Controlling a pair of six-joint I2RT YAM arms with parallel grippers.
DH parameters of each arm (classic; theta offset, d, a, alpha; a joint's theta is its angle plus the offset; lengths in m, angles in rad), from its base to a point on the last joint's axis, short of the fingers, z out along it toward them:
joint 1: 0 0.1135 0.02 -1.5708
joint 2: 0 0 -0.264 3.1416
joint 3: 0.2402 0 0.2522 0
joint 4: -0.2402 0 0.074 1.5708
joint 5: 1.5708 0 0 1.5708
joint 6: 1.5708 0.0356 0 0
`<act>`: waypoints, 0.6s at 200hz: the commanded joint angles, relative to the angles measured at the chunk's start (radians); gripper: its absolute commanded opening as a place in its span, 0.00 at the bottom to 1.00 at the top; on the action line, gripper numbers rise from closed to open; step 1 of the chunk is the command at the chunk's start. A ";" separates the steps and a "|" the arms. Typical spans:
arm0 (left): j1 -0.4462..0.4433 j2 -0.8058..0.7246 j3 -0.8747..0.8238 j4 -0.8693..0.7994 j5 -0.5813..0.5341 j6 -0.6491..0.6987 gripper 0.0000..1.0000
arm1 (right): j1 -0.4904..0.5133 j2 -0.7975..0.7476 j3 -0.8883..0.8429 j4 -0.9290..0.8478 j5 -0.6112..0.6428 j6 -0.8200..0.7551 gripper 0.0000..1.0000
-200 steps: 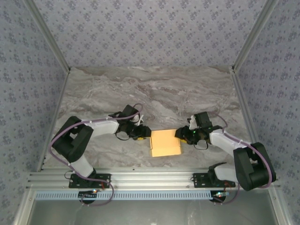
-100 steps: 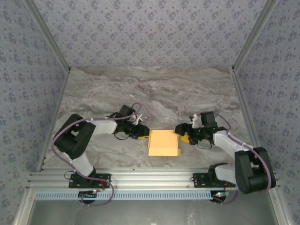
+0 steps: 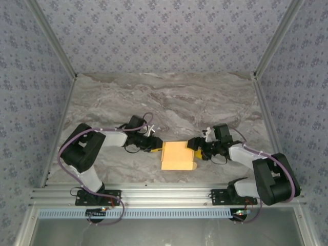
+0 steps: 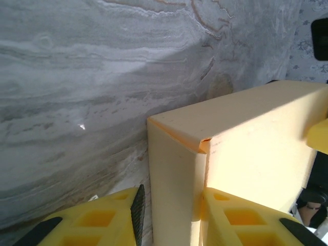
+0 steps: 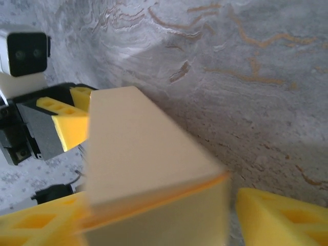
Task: Fold the paper box
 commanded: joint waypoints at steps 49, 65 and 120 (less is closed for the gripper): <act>0.021 -0.076 -0.028 -0.090 -0.140 -0.029 0.50 | 0.030 -0.037 0.000 0.138 0.002 0.246 0.51; 0.031 -0.146 -0.005 -0.128 -0.168 -0.022 0.60 | 0.025 -0.069 0.009 0.134 0.007 0.304 0.47; 0.004 -0.574 -0.181 0.263 -0.608 0.166 0.83 | -0.016 -0.118 0.108 -0.008 -0.038 0.414 0.39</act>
